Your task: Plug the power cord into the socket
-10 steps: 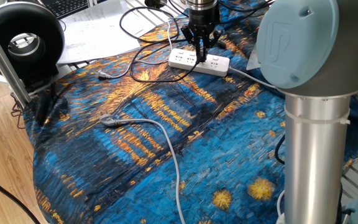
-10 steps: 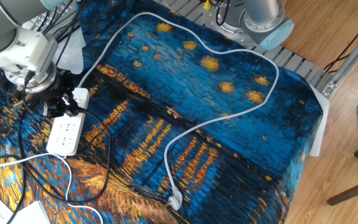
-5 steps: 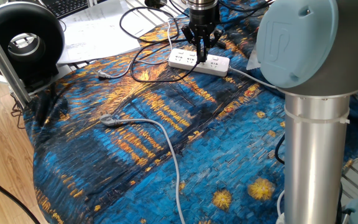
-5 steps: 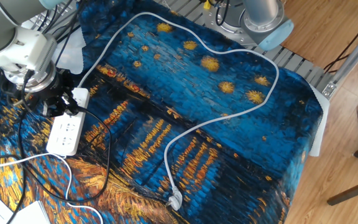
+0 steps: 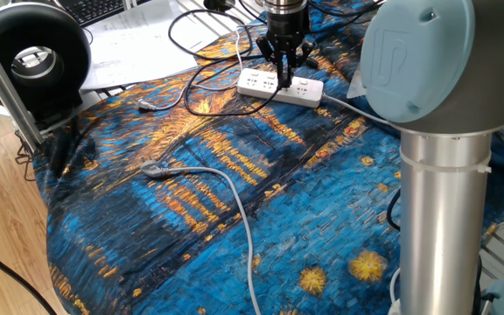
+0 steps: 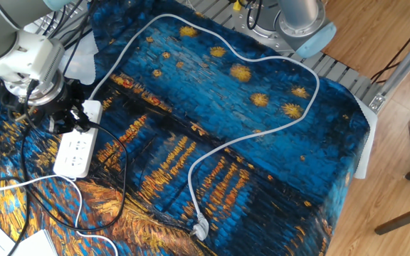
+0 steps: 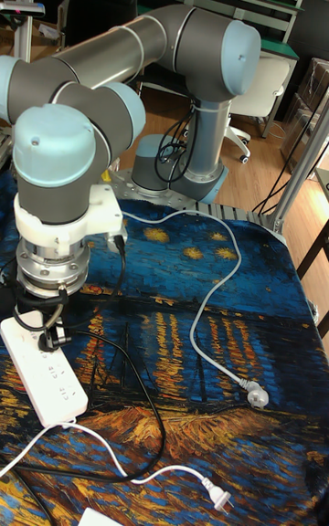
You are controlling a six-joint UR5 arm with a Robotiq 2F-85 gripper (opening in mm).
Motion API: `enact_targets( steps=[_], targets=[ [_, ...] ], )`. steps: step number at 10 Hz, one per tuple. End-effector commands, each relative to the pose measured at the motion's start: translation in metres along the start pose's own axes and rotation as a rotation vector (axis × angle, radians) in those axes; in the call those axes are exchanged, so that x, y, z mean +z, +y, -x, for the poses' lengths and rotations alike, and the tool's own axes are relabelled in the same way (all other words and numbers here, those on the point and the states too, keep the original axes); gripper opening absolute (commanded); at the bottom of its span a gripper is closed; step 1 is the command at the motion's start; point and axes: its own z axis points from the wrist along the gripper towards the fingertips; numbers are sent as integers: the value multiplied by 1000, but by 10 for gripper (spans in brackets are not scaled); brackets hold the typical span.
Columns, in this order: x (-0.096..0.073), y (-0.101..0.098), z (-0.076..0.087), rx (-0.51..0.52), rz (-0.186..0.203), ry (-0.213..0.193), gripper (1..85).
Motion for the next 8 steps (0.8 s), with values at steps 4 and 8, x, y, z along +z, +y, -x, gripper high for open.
enact_targets(
  steps=[4, 8],
  targets=[
    [-1, -1, -3, -24, 0, 3, 13],
    [7, -2, -3, -37, -6, -17, 13]
  ],
)
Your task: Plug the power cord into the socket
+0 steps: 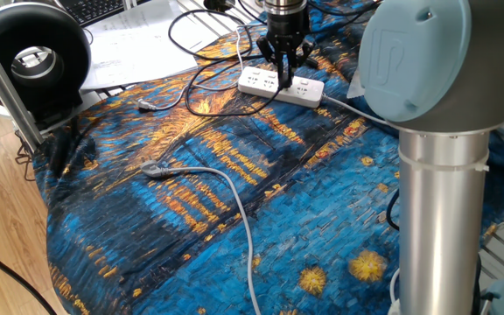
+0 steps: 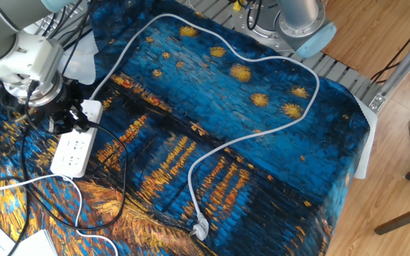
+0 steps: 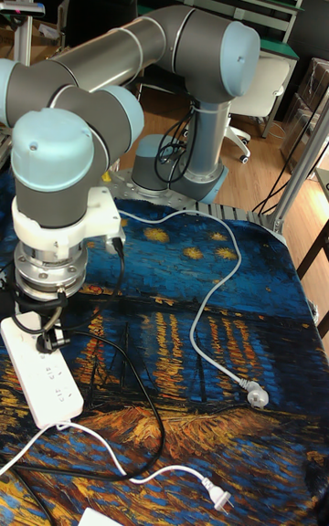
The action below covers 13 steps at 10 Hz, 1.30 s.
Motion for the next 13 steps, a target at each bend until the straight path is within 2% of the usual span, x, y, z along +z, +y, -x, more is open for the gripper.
enact_targets(
  steps=[1, 6, 9, 12, 13],
  targets=[
    [3, 0, 1, -10, -10, -19, 13],
    [5, -3, 0, -24, -19, -25, 13],
    [10, -3, 6, -33, -34, -76, 13],
    [3, 5, 0, -69, -14, -84, 13],
    [2, 4, 6, -72, -14, -108, 13]
  ],
)
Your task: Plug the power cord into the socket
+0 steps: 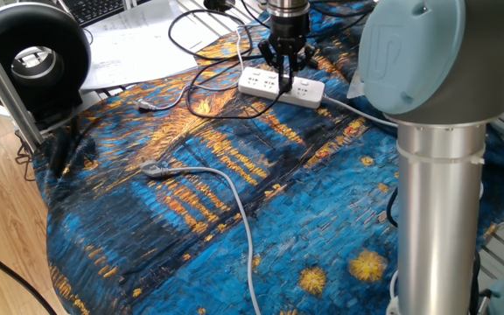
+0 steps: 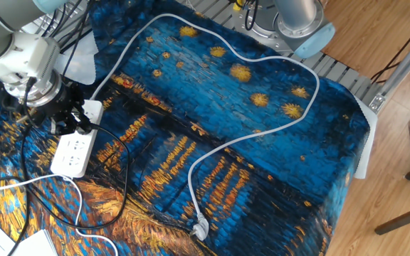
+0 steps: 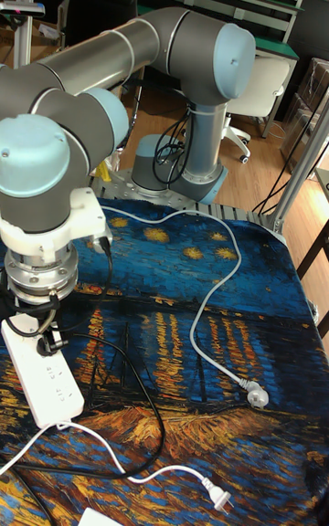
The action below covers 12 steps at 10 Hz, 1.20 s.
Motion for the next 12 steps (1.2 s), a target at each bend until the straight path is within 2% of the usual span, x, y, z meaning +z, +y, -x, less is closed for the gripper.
enact_targets(
  steps=[1, 2, 3, 6, 12],
  targets=[
    [-1, -5, 14, -12, -21, -71, 13],
    [3, -7, 21, -12, -29, -103, 13],
    [6, -7, 21, -13, -29, -106, 13],
    [5, -5, 8, -22, -22, -59, 13],
    [7, -11, 2, -42, -43, -42, 13]
  ],
)
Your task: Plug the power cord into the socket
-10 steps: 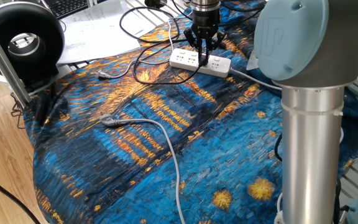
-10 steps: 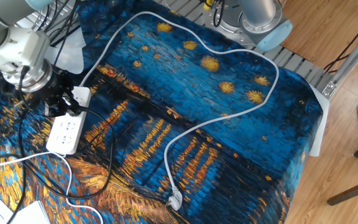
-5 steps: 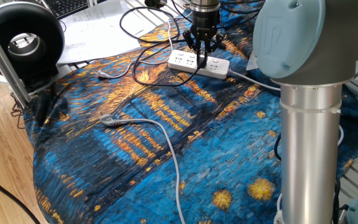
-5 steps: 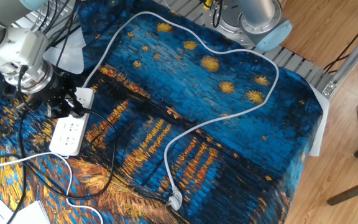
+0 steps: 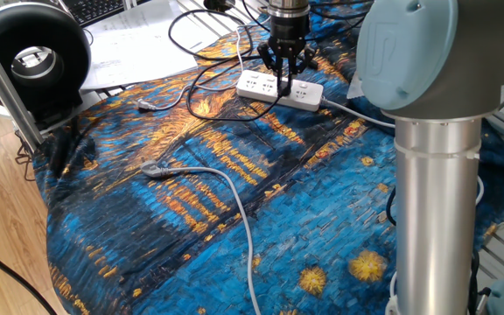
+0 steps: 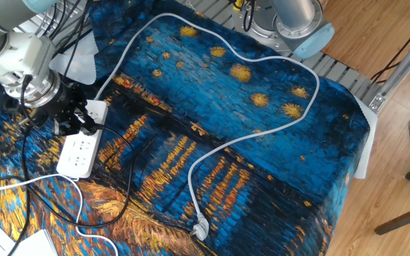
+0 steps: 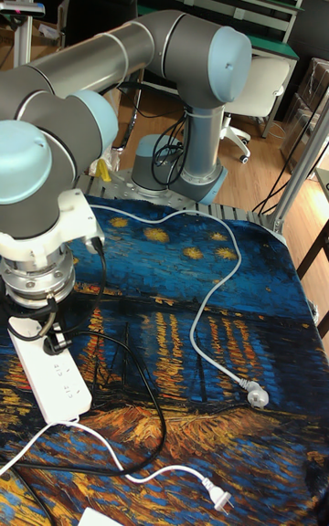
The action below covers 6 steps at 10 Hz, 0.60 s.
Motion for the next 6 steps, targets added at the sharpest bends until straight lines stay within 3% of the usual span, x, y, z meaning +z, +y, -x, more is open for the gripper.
enact_targets(
  steps=[1, 6],
  targets=[
    [1, -5, -1, -7, -20, -3, 13],
    [4, -5, -8, 6, -18, 22, 13]
  ],
)
